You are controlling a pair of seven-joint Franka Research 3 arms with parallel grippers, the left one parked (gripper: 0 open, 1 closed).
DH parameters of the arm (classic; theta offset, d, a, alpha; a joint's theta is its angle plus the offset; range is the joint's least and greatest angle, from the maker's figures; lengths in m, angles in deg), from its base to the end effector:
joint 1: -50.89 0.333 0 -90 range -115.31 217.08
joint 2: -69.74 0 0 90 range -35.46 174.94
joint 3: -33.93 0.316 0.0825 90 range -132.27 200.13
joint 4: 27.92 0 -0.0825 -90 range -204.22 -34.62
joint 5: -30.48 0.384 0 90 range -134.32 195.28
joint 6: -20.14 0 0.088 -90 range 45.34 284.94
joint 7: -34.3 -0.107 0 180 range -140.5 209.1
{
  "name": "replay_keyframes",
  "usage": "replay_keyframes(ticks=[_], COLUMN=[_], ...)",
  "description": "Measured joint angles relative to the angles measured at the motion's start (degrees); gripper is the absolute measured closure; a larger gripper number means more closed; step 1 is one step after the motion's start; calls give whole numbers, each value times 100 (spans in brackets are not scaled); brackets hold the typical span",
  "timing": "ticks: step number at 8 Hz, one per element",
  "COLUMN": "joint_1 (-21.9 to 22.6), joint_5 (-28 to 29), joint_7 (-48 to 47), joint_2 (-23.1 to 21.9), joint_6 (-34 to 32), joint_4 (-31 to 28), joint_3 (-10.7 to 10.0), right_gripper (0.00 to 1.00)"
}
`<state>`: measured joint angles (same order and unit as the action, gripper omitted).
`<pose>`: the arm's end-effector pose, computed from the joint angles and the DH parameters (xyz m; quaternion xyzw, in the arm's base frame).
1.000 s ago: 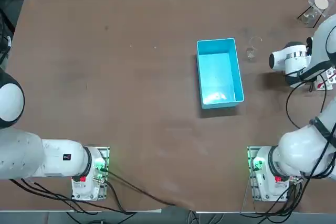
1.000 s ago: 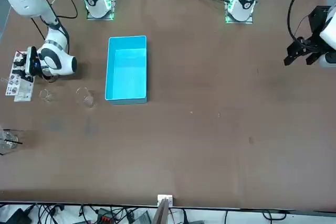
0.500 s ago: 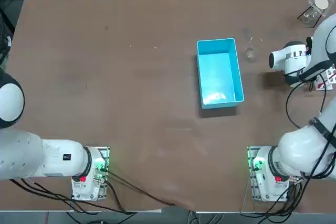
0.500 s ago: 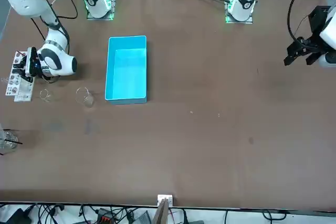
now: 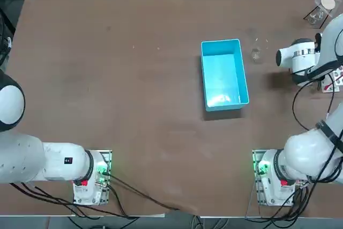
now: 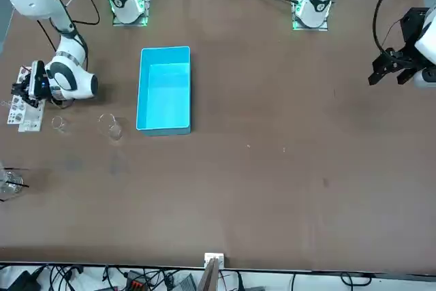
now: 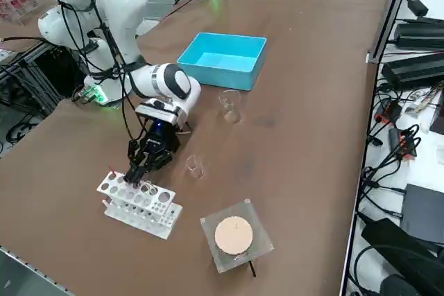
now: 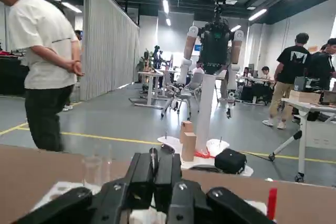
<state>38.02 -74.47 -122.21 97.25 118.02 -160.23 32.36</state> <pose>0.4490 -0.2101 0.1572 0.5355 -0.4768 0.4852 0.5004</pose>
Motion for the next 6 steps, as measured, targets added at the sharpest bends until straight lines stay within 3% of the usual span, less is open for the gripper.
replay_keyframes(ticks=[3, 6], joint_1=[0, 13], joint_5=[0, 21], joint_7=[338, 1572], joint_2=[-500, -1240], joint_6=[-12, -3], joint_4=[-8, -2], joint_3=[0, 35], right_gripper=[95, 95])
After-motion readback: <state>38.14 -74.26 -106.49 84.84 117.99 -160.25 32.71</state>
